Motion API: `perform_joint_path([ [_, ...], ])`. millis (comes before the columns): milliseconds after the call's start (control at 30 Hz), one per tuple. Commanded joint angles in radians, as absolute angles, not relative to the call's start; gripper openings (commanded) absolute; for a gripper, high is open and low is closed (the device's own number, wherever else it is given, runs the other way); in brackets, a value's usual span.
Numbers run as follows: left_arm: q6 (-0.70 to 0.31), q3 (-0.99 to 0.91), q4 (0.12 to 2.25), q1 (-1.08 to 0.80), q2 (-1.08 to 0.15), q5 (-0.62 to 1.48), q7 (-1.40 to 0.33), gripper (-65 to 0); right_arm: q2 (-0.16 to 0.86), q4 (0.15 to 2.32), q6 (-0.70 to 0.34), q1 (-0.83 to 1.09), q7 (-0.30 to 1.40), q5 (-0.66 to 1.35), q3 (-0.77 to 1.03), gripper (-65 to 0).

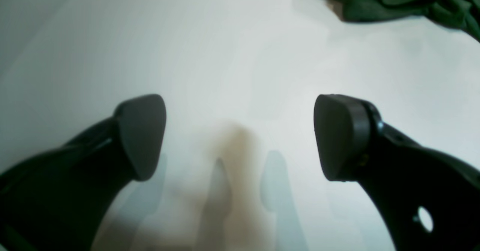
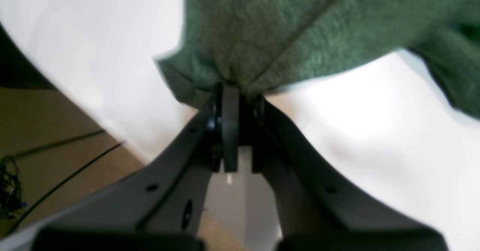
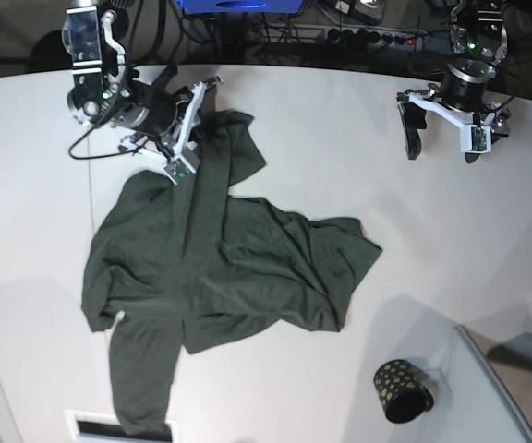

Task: Layout the t-shirt on the table in an organized manner, then fold the t-shirt properly
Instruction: 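Reach the right gripper to the shirt hem and pull it outward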

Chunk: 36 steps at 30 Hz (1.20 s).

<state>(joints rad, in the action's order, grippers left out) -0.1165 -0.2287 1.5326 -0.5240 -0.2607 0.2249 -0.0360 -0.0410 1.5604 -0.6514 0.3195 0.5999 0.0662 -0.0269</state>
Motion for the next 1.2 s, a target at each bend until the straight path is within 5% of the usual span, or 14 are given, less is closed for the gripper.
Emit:
perform_joint_path([
  [0, -0.116, -0.236, 1.550, -0.524, -0.272, 0.228, -0.008, -5.6, -0.025, 1.632, -0.664, 0.328, 0.581, 0.082, -0.031, -64.2],
  [233, -0.116, -0.234, 1.550, -0.516, -0.272, 0.228, -0.008, -5.6, 0.047, 1.882, -0.664, 0.209, 0.763, 0.081, -0.031, -64.8],
  [500, -0.116, -0.226, 1.549, -0.512, -0.246, 0.228, -0.012, -5.6, 0.090, 1.681, -0.665, -0.282, 0.892, 0.082, -0.088, -64.8],
  [867, -0.116, -0.231, 1.549, -0.527, -0.182, 0.219, -0.018, -5.6, 0.068, 0.743, -0.656, -0.915, 0.283, 0.081, -0.343, -63.2],
  [967, -0.116, -0.223, 1.550, -0.544, -0.177, 0.219, -0.018, -5.6, 0.056, 0.631, -0.656, -0.983, 0.217, 0.079, -0.363, -46.4],
  [1100, -0.116, -0.222, 1.550, -0.544, -0.162, 0.219, -0.018, -5.6, 0.093, 0.711, -0.656, -0.966, 0.332, 0.081, -0.352, -6.9],
  [1167, -0.116, -0.222, 1.550, -0.544, -0.160, 0.219, -0.018, -5.6, 0.157, 0.842, -0.656, -0.897, 0.401, 0.085, -0.341, 0.0],
])
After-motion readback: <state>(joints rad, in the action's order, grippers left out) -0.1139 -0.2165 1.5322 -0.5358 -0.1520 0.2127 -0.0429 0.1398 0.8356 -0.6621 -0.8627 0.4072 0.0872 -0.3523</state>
